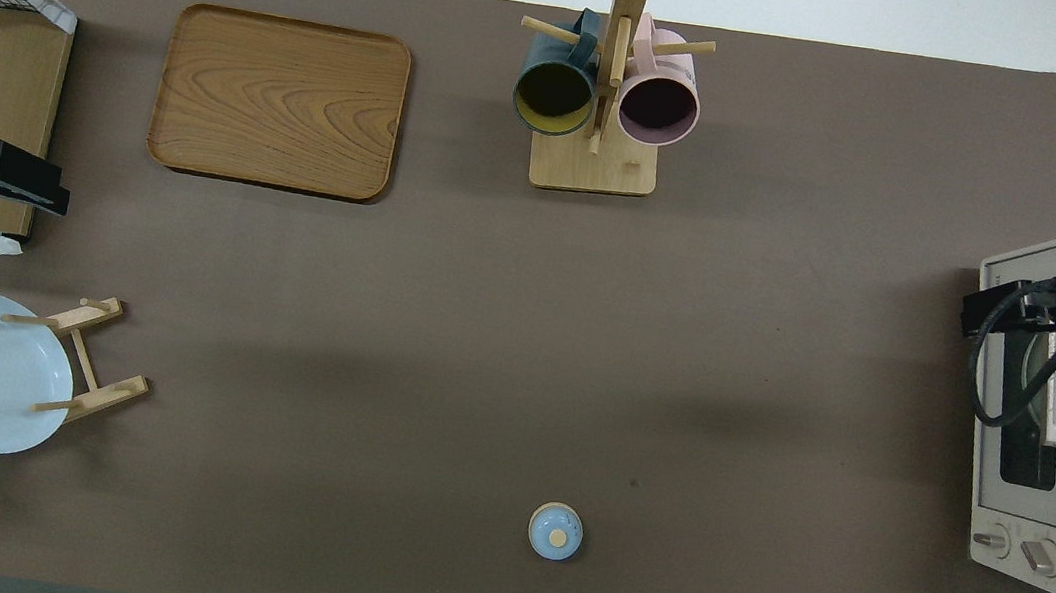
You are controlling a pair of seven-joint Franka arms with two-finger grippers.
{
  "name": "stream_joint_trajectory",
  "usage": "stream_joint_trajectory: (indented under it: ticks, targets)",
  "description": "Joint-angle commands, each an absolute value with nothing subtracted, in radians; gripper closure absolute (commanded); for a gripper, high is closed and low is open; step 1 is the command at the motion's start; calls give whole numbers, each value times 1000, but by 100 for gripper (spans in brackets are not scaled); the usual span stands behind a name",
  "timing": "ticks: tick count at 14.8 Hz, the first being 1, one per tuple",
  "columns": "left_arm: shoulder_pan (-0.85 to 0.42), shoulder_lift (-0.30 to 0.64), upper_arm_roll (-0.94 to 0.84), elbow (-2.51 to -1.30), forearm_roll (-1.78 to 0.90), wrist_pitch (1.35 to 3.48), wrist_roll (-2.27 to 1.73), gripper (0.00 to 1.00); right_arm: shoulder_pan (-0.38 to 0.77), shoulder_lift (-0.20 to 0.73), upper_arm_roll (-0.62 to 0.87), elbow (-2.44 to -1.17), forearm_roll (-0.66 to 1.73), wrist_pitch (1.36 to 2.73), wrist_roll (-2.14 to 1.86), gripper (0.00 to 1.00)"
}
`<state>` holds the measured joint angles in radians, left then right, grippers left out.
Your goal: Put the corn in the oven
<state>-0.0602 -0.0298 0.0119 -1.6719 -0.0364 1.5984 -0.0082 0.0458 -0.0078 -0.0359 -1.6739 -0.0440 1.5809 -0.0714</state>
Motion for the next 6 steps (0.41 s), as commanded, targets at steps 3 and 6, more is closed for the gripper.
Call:
stream_joint_trajectory:
  ticks: [3, 6]
  targets:
    - [-52, -43, 6, -1672, -14, 1585, -3, 0, 49, 14, -46, -1638, -14, 1563, -57, 0]
    - [-52, -43, 5, -1672, -14, 1585, -3, 0, 46, 9, -48, -1638, -12, 1562, -57, 0]
